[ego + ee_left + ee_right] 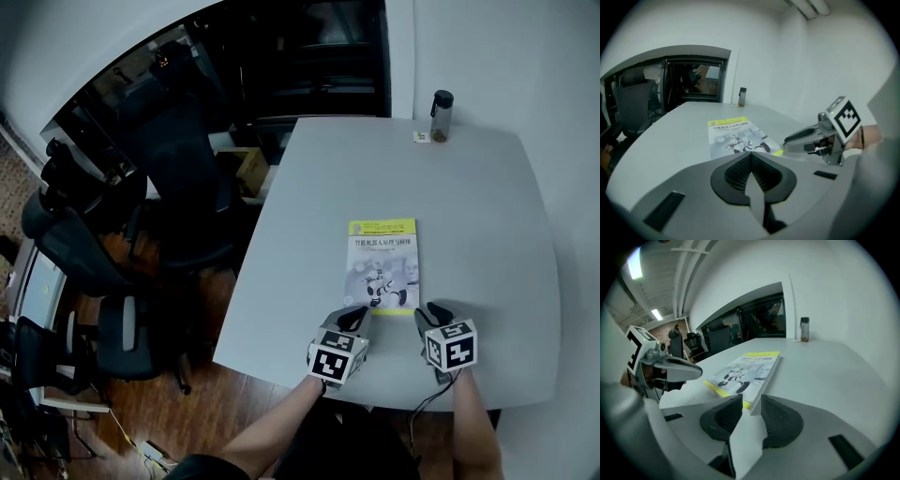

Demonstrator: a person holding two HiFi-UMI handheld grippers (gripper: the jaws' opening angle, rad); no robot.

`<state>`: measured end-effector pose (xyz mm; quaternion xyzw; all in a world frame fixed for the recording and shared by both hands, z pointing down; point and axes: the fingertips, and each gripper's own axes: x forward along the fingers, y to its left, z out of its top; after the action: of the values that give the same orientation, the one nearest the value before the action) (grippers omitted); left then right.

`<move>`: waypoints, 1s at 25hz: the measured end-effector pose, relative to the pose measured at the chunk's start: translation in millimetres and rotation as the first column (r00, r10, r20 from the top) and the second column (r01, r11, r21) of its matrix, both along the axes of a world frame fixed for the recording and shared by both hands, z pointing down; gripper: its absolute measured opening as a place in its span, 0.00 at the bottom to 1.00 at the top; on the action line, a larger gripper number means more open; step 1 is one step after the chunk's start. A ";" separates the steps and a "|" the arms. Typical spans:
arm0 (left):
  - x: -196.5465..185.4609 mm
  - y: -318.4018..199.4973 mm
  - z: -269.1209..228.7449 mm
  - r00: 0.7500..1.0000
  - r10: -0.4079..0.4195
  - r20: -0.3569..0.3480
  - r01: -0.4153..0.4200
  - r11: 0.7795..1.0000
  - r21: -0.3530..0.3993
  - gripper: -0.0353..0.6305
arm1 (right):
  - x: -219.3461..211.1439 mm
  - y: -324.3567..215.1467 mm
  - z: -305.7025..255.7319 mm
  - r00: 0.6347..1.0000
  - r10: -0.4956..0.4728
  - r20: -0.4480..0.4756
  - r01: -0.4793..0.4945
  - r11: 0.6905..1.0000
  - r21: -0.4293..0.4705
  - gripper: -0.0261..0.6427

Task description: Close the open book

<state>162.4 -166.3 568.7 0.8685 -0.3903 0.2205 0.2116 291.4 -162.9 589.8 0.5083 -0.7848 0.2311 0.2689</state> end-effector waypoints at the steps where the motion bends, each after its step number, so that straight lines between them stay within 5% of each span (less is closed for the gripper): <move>1: -6.2 1.4 -3.8 1.000 -0.011 0.003 0.011 1.000 0.005 0.06 | -3.8 -0.9 8.4 1.000 -0.019 0.011 0.019 0.999 -0.034 0.23; 5: -29.5 7.2 -6.3 0.999 -0.049 0.007 0.049 0.999 0.004 0.06 | -16.2 2.7 33.6 0.998 -0.045 0.048 0.050 0.992 -0.118 0.23; 15: -53.6 21.8 -10.9 0.996 -0.090 -0.030 0.090 0.996 0.020 0.06 | -41.6 4.9 33.6 0.995 -0.096 0.017 0.097 0.990 -0.106 0.23; 22: -70.5 61.9 -46.9 0.994 -0.055 -0.098 0.063 0.995 0.083 0.06 | -45.7 26.5 -1.7 0.998 -0.022 -0.053 0.023 1.000 0.009 0.23; 24: -77.1 76.5 -65.7 0.992 -0.037 -0.124 0.051 0.992 0.113 0.06 | -50.9 36.8 -23.3 0.998 -0.010 -0.068 0.015 0.996 0.084 0.05; 25: -80.8 83.7 -74.7 0.991 -0.032 -0.133 0.049 0.991 0.127 0.06 | -55.4 43.6 -35.4 0.998 -0.013 -0.065 0.021 0.992 0.123 0.05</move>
<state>81.6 -82.6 494.0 0.8848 -0.4068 0.1330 0.1843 236.0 -119.3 554.4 0.5245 -0.7928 0.1637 0.2638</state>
